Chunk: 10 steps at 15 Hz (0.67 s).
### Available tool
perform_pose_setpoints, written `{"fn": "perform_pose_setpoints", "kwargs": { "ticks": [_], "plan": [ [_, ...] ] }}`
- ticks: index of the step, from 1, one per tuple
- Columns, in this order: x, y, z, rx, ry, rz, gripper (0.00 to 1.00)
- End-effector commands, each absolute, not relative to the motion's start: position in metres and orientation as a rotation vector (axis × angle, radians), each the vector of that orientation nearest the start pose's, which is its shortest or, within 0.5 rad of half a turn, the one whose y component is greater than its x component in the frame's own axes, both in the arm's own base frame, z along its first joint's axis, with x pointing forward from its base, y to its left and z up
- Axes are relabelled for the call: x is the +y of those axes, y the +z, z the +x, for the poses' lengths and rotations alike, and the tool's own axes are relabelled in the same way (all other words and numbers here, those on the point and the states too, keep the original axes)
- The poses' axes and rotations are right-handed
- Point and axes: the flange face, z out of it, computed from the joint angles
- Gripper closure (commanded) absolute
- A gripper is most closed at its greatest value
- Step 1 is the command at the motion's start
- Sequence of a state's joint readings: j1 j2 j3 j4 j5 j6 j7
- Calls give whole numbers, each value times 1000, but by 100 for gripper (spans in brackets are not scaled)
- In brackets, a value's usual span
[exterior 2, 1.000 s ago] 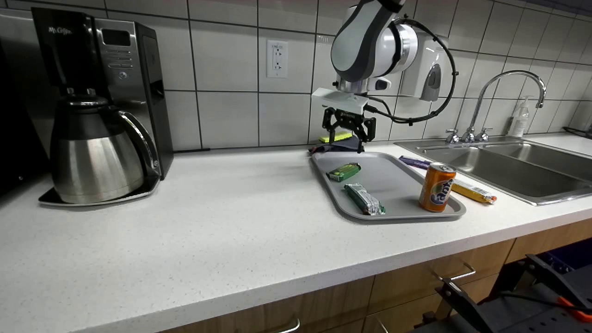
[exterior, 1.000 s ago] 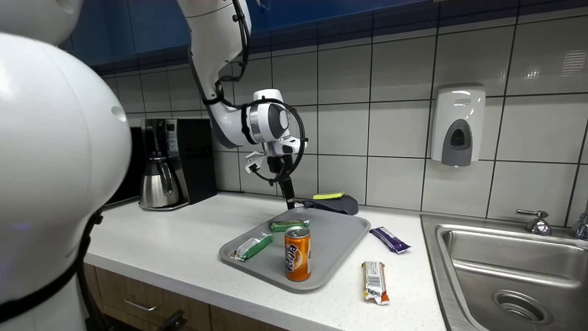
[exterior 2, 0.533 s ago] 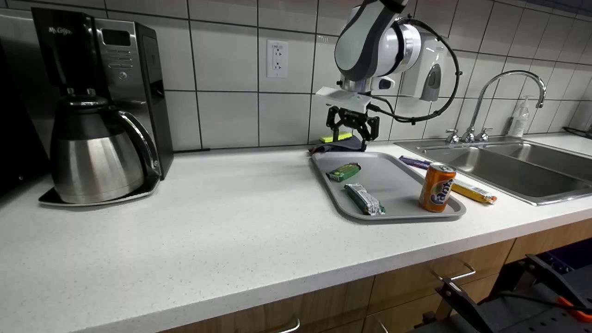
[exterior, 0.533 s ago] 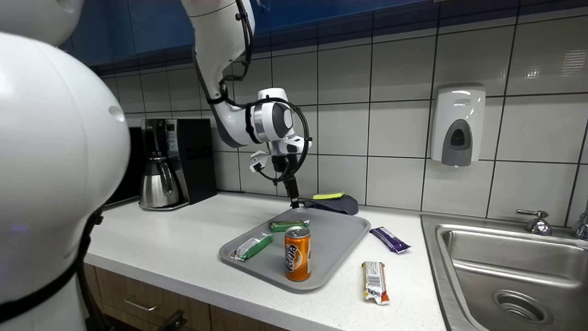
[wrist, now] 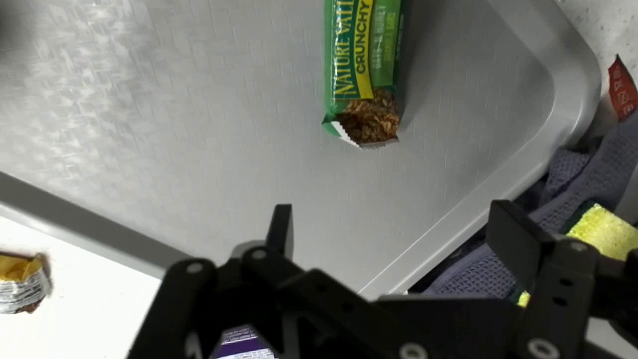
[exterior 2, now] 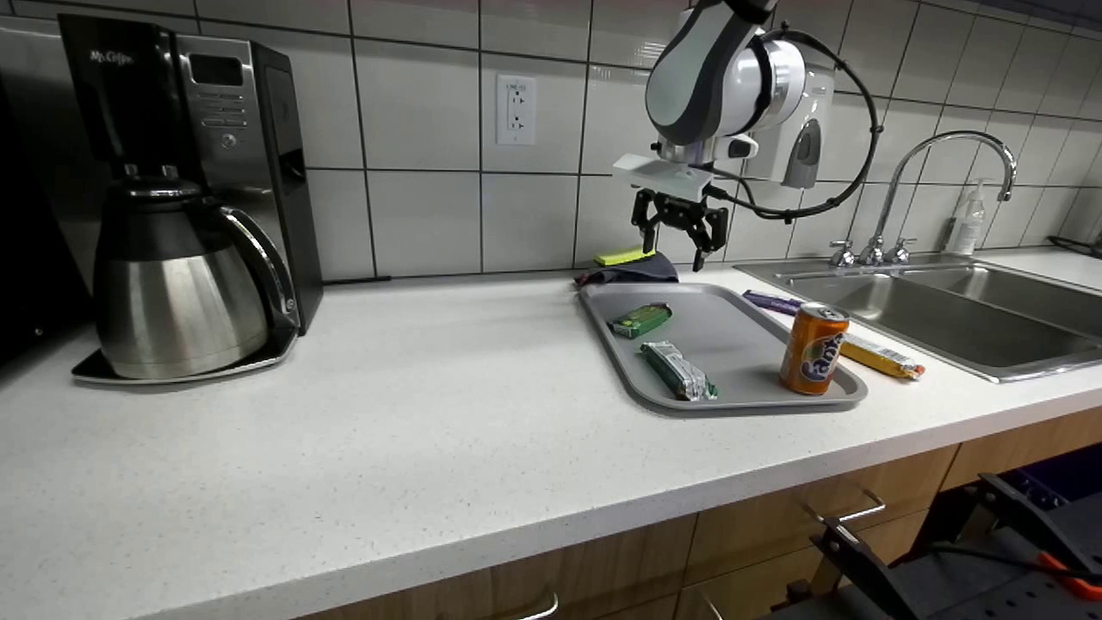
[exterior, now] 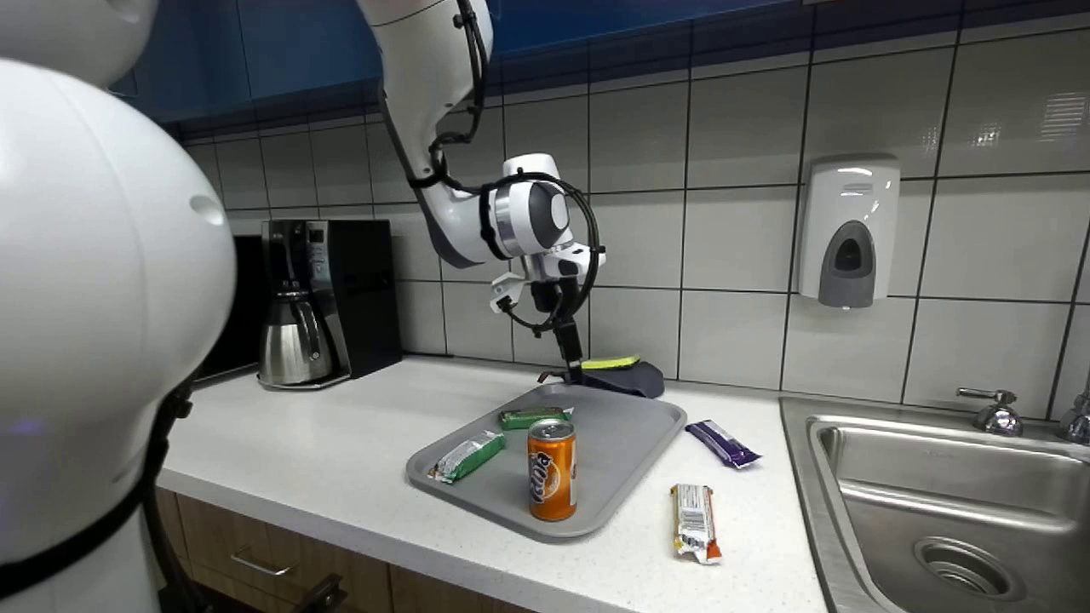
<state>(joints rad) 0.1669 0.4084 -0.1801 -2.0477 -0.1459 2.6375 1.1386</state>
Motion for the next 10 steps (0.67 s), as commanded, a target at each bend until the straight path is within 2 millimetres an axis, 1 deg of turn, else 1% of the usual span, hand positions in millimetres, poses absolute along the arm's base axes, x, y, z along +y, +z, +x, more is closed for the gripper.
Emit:
{"fn": "perform_pose_setpoints", "kwargs": {
  "ticks": [1,6,10],
  "plan": [
    [-23,273,618,1494,-372,-2758,0],
    [-61,278,620,1439,-369,-2795,0],
    [-90,282,618,1357,-345,-2823,0]
  ]
}}
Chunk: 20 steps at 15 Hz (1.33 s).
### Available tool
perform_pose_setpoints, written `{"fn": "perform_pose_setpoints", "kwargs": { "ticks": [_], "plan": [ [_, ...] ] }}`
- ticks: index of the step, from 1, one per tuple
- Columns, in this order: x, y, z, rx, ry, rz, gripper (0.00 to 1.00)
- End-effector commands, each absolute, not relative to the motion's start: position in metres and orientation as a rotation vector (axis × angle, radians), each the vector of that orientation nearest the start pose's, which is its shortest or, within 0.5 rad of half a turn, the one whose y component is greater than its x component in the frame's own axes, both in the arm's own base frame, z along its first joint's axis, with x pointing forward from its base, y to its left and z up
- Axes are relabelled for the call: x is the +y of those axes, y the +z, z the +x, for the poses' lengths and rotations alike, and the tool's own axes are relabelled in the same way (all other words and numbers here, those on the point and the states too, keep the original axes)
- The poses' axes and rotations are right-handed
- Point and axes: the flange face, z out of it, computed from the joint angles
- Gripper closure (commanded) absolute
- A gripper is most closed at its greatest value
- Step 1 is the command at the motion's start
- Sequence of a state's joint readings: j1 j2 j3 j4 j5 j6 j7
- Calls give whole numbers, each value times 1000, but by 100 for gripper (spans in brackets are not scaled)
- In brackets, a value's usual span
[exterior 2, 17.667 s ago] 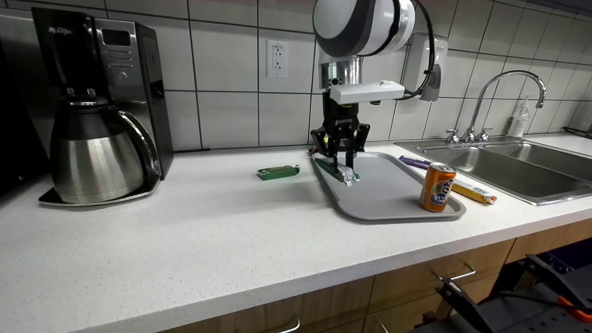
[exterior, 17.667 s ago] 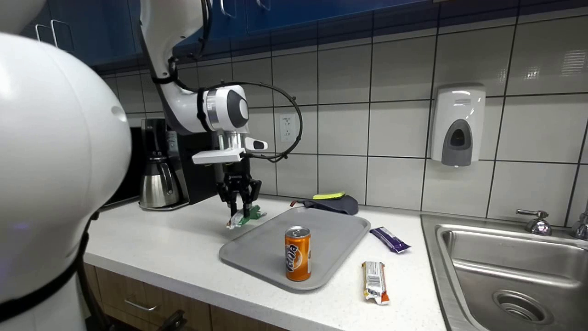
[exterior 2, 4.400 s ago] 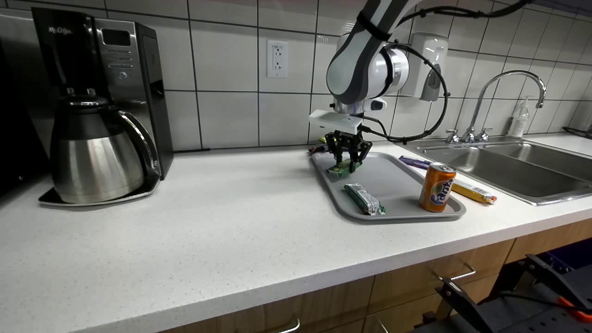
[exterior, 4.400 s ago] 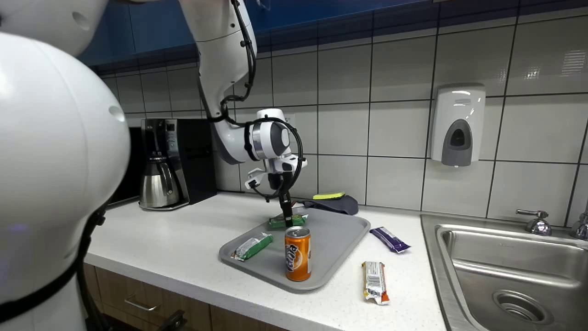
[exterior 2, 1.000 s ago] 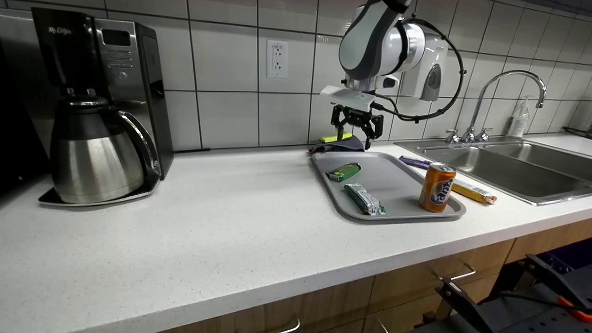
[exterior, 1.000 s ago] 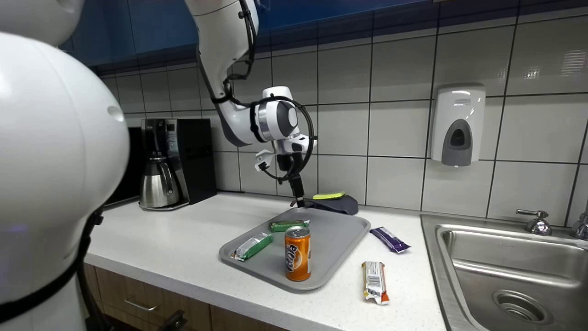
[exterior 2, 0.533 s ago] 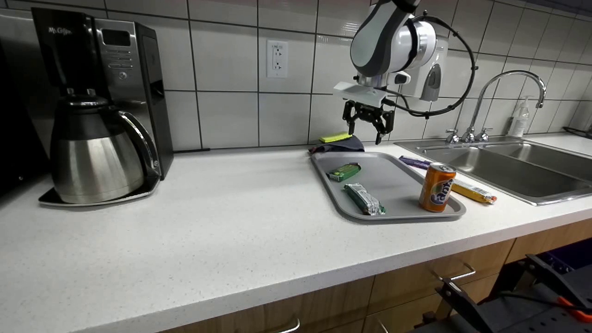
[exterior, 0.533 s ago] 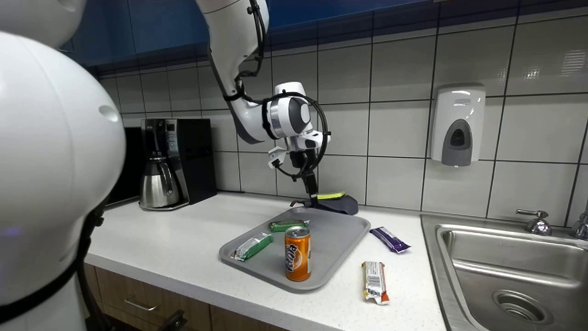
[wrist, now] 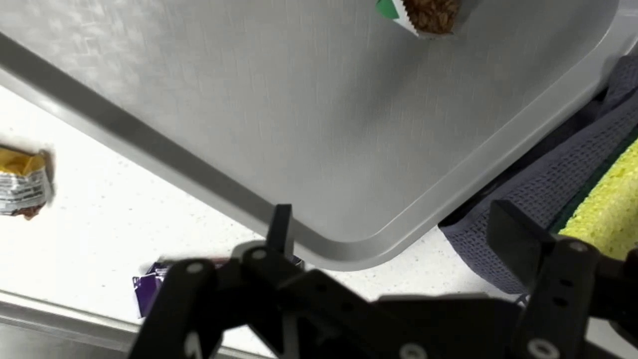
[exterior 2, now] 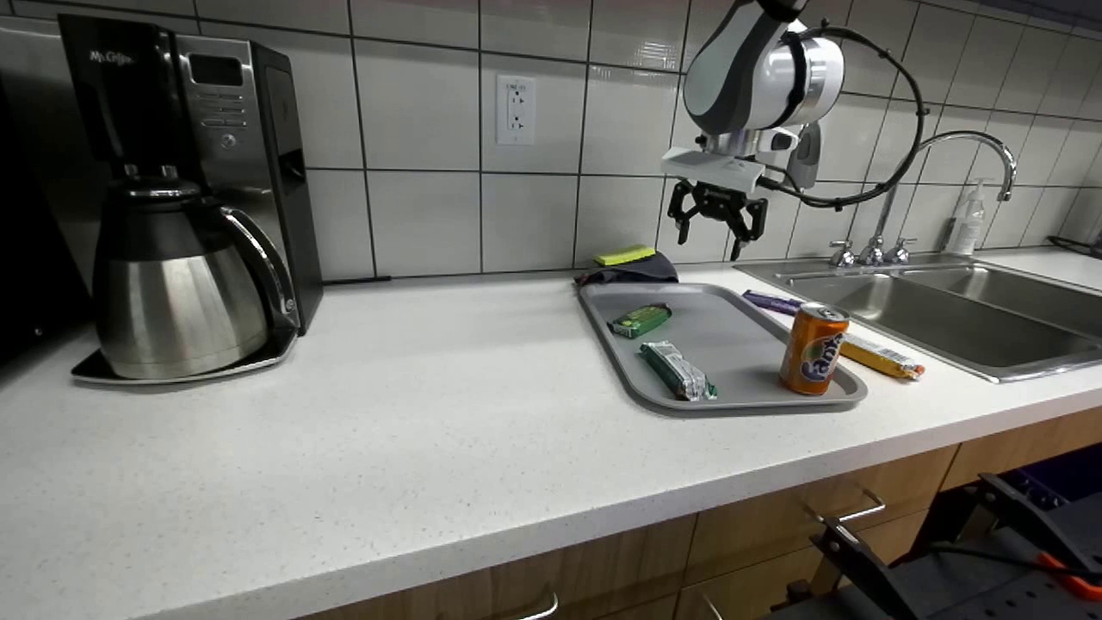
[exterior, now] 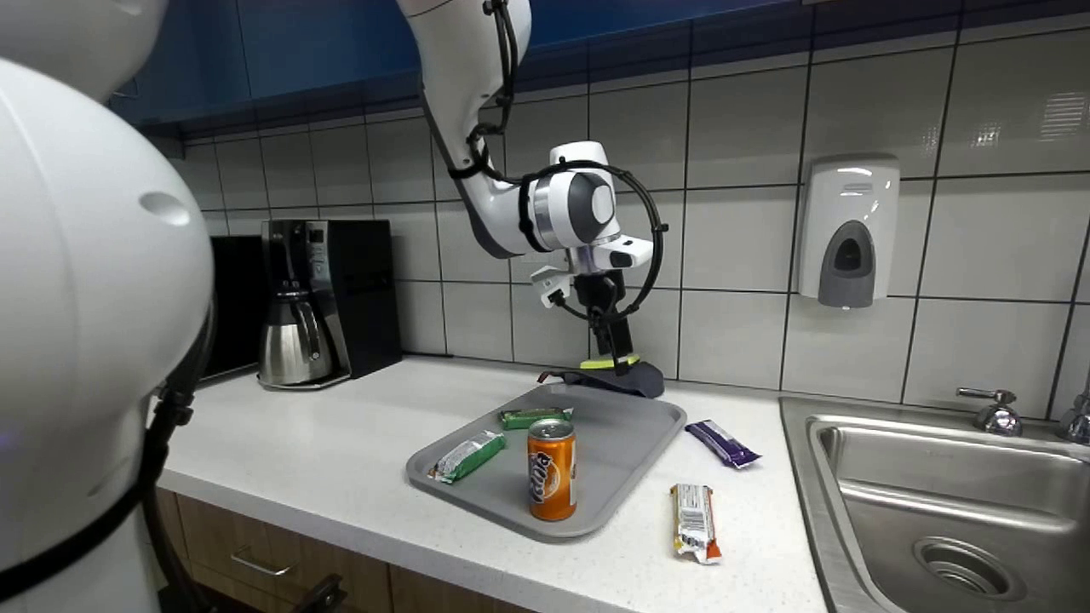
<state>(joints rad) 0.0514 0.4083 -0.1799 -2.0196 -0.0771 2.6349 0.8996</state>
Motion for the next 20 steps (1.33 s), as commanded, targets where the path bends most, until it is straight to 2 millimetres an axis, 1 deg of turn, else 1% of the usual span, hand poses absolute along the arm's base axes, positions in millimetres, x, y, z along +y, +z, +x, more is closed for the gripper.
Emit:
{"fn": "perform_pose_setpoints", "kwargs": {
  "ticks": [1,7,9,10,13,16,18,20],
  "plan": [
    [-96,283,617,1348,-339,-2825,0],
    [-134,282,604,1292,-290,-2855,0],
    [-154,283,602,1252,-280,-2882,0],
    [-167,283,601,1231,-271,-2897,0],
    [-204,288,598,1122,-243,-2942,0],
    [-240,295,596,975,-213,-2996,0],
    [-258,299,595,881,-188,-3020,0],
    [-269,300,594,768,-164,-3043,0]
  ]
}}
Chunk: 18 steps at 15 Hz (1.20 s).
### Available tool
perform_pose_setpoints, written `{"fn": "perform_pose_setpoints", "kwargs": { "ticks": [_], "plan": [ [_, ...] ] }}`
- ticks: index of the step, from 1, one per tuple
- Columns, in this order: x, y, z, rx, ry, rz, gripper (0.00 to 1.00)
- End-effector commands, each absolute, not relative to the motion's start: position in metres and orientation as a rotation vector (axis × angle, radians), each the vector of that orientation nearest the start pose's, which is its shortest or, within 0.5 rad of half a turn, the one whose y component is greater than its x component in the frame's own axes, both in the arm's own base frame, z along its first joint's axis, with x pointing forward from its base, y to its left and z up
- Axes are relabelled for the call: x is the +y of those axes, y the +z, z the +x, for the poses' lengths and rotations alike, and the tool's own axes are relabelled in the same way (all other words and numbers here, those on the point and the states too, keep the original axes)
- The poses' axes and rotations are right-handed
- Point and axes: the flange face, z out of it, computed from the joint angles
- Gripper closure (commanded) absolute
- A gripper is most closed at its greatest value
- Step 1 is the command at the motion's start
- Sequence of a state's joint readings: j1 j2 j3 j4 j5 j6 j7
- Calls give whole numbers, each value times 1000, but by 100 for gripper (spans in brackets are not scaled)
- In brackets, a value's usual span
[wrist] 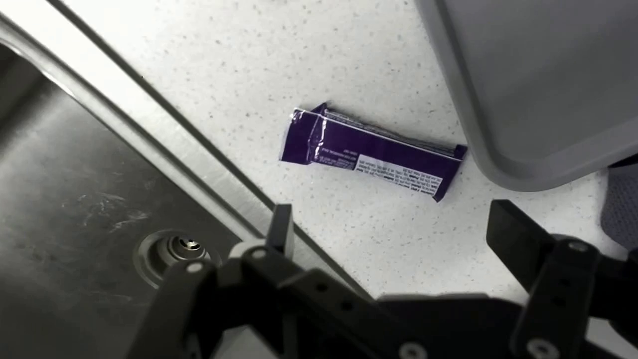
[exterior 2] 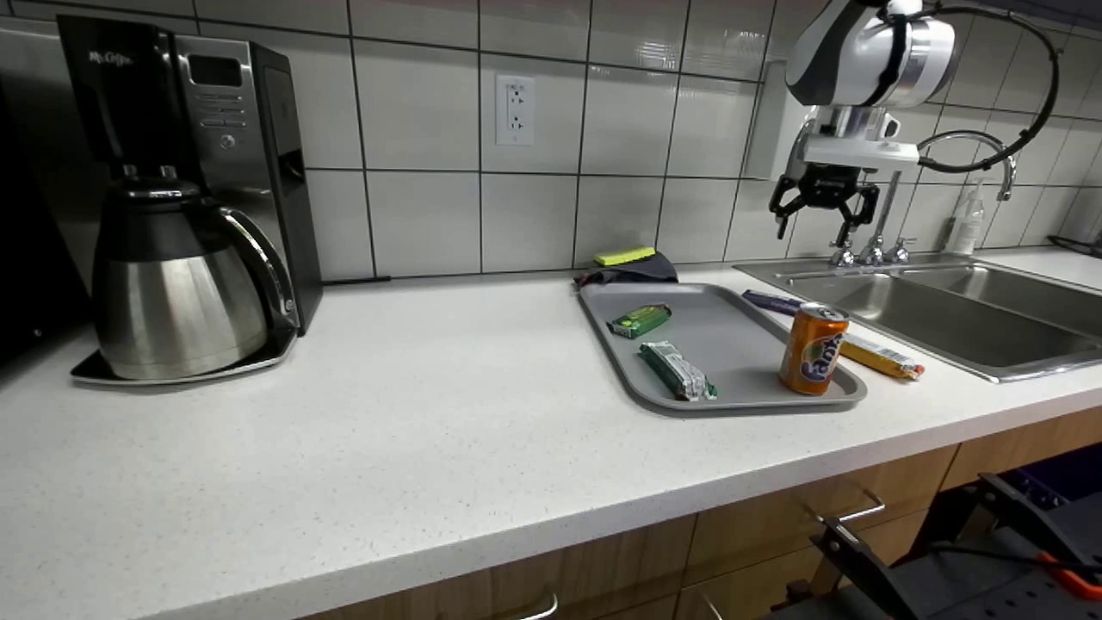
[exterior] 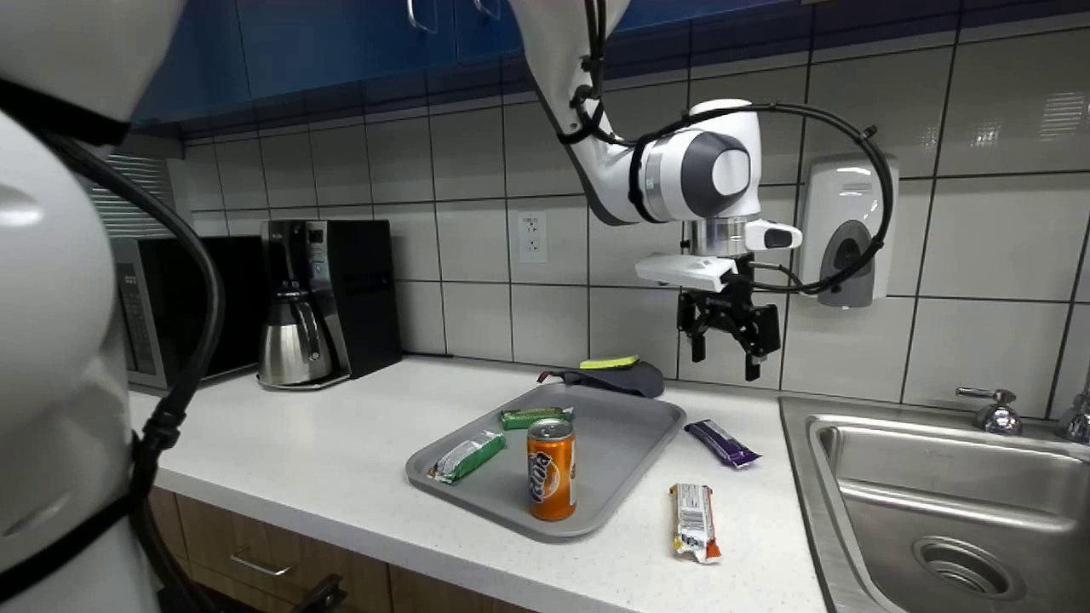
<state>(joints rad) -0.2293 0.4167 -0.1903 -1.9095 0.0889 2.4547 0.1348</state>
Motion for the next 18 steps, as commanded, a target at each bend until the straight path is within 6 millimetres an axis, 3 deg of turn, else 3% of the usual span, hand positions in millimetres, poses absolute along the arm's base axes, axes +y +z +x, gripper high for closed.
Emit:
{"fn": "perform_pose_setpoints", "kwargs": {
  "ticks": [1,11,18],
  "plan": [
    [-274,300,595,706,-150,-3057,0],
    [-287,269,604,98,-22,-3164,0],
    [-283,238,627,-145,15,-3179,0]
  ]
}}
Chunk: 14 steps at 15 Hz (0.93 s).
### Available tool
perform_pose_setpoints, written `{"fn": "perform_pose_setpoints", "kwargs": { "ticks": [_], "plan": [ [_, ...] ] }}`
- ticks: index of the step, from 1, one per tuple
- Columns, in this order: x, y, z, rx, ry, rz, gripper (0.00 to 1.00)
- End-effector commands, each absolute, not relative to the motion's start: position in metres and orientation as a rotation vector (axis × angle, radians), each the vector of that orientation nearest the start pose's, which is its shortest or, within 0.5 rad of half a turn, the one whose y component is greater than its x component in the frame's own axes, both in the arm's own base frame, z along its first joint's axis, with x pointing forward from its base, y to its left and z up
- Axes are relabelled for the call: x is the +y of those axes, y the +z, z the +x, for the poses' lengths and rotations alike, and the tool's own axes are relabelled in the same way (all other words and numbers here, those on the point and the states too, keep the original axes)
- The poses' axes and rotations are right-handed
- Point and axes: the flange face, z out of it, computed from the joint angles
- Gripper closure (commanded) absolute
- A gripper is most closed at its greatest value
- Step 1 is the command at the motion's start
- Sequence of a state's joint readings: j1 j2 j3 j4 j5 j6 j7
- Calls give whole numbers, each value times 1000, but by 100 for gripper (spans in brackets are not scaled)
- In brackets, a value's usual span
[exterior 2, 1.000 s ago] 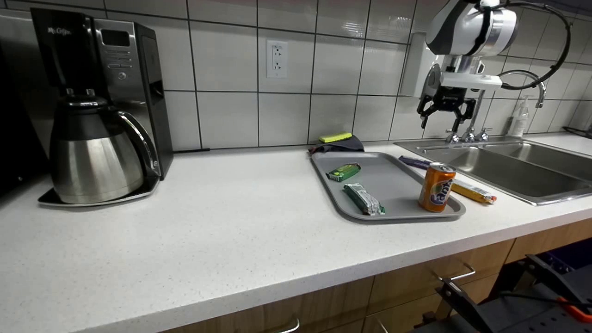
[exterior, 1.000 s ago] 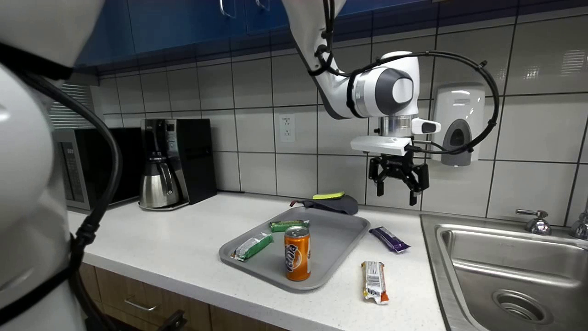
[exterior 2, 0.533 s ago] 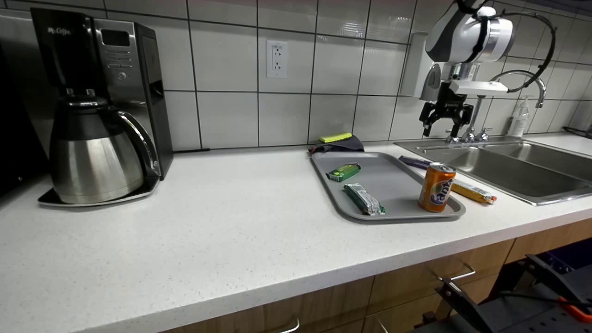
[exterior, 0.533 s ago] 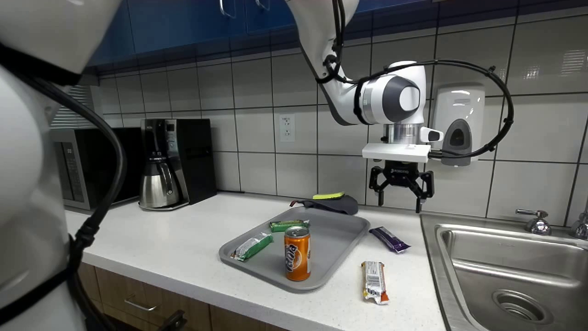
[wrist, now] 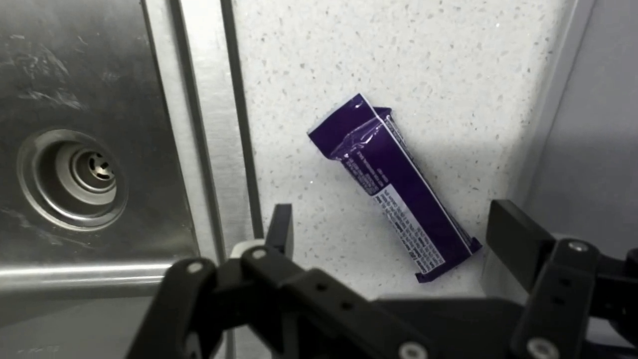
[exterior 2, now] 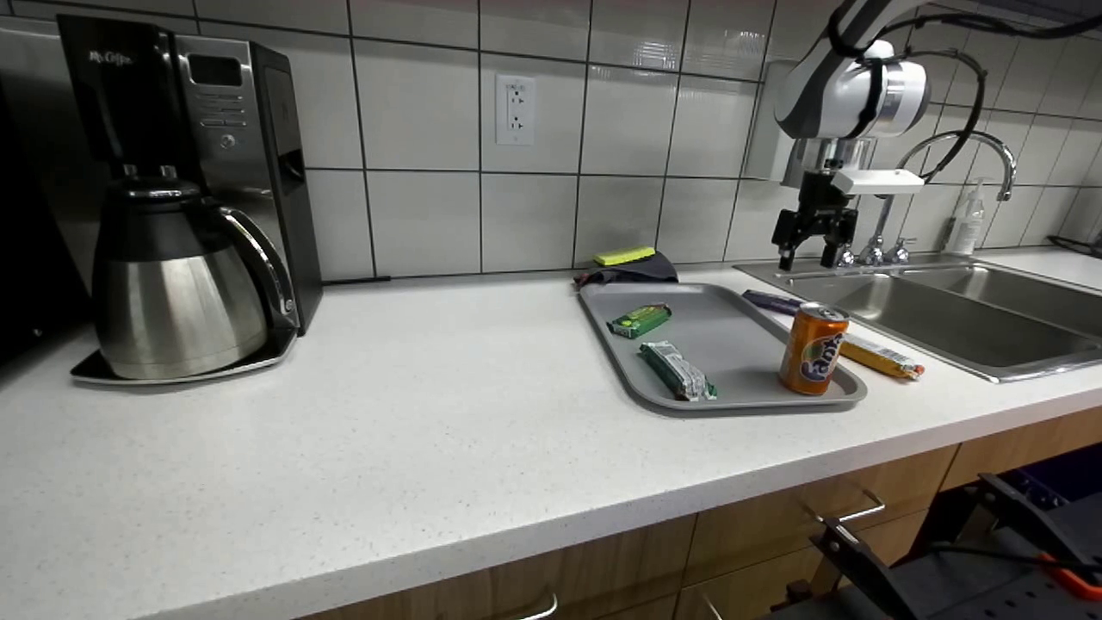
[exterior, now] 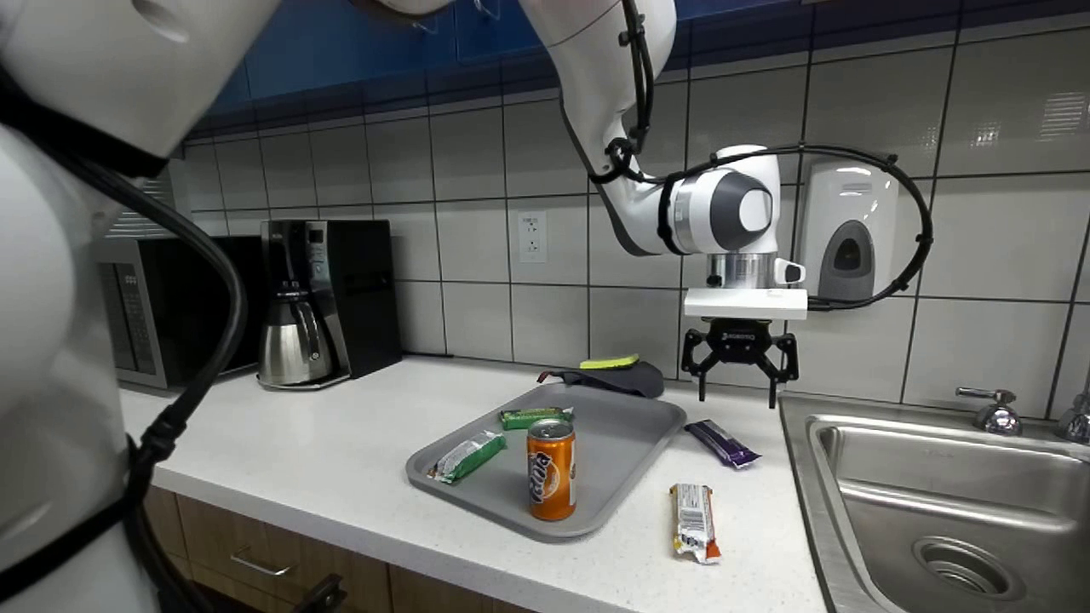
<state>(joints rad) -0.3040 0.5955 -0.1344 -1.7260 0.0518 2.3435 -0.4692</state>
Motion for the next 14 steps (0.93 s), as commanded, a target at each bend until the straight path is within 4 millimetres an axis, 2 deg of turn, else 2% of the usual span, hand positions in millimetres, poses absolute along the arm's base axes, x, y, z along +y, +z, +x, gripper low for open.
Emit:
{"fn": "perform_pose_setpoints", "kwargs": {
  "ticks": [1,5,6,7,14],
  "plan": [
    [-282,234,630,-173,18,-3182,0],
    [-279,223,637,-268,21,-3188,0],
    [-280,222,639,-265,18,-3193,0],
    [-273,219,632,-210,22,-3196,0],
    [-276,219,635,-217,17,-3202,0]
  ]
}}
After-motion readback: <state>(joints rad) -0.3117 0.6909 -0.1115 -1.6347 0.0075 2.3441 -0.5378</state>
